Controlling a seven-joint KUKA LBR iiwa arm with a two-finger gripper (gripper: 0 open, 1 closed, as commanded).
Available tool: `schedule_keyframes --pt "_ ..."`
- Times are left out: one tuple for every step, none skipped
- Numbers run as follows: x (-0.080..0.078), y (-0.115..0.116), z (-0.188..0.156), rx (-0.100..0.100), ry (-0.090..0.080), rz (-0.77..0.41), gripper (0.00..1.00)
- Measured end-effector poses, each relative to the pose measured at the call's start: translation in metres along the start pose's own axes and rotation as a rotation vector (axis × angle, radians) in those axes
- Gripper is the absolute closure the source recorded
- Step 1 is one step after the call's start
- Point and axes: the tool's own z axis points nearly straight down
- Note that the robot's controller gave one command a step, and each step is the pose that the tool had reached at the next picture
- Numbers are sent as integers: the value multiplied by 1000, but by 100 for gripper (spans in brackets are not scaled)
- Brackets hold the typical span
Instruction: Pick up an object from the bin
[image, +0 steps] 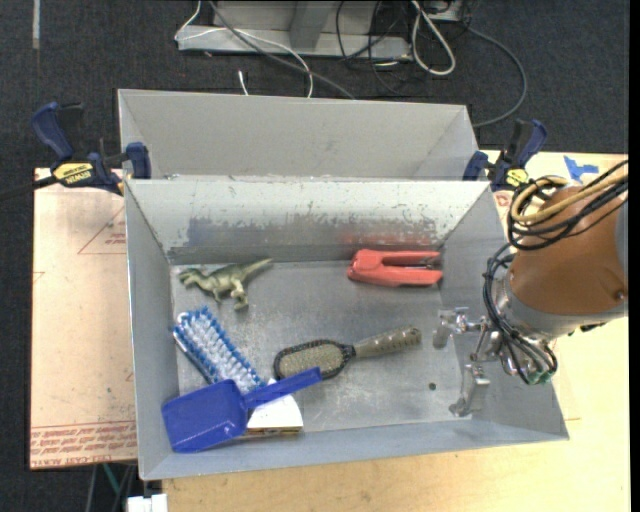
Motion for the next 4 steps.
schedule_keyframes --pt "-2 1 -3 1 -7 -4 0" --pt "-71 56 87 0 -8 -112 0" --pt "-79 58 41 5 -18 -193 0" --pt "-71 57 80 0 -4 -130 0"
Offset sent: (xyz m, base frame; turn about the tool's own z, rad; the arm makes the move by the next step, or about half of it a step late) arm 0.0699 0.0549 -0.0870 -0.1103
